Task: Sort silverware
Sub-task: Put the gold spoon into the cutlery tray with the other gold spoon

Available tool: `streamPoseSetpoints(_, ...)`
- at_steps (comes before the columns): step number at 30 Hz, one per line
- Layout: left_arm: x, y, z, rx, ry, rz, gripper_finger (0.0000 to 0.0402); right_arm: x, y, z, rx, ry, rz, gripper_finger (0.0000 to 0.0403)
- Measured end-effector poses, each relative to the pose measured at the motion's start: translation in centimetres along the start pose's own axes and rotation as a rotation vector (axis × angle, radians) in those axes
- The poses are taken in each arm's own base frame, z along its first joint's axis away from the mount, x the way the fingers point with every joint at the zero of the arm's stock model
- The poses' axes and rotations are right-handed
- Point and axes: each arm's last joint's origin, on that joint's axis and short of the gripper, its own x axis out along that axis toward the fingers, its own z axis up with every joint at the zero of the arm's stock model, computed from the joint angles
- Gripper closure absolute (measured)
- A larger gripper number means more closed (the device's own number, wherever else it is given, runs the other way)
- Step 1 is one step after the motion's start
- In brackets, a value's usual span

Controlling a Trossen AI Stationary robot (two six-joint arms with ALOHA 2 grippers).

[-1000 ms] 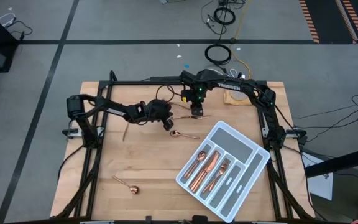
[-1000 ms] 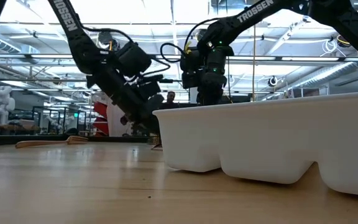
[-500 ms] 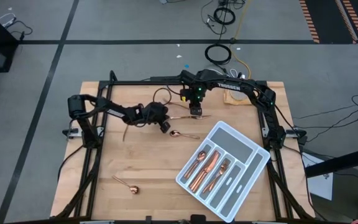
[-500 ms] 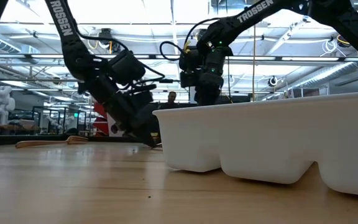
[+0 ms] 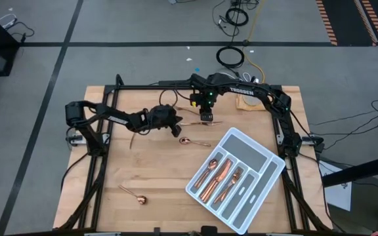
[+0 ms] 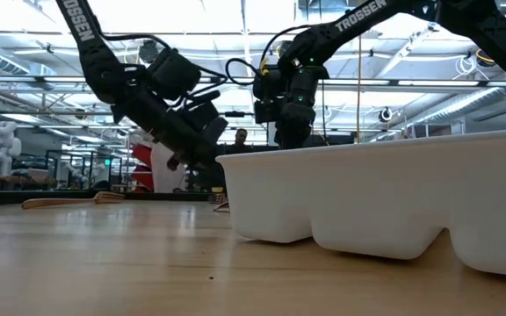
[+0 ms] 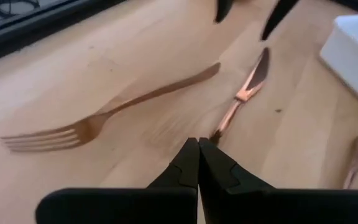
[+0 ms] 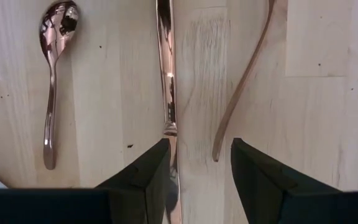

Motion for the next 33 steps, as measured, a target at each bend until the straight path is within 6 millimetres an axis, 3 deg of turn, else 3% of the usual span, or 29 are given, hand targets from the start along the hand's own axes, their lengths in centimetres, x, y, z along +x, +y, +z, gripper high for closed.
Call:
streamPoseSetpoints(27,2.9,0.4,-3.9,-0.037,0.141,-0.012,0.0402,0.0,0.0,0.0,-0.015,0.001,-0.005,0.0247)
streamPoseSetpoints(33,2.9,0.4,-4.1,-0.036,0.152,-0.01,0.0402,0.8,0.4,-0.6,-0.081,0.073,0.036,0.0214)
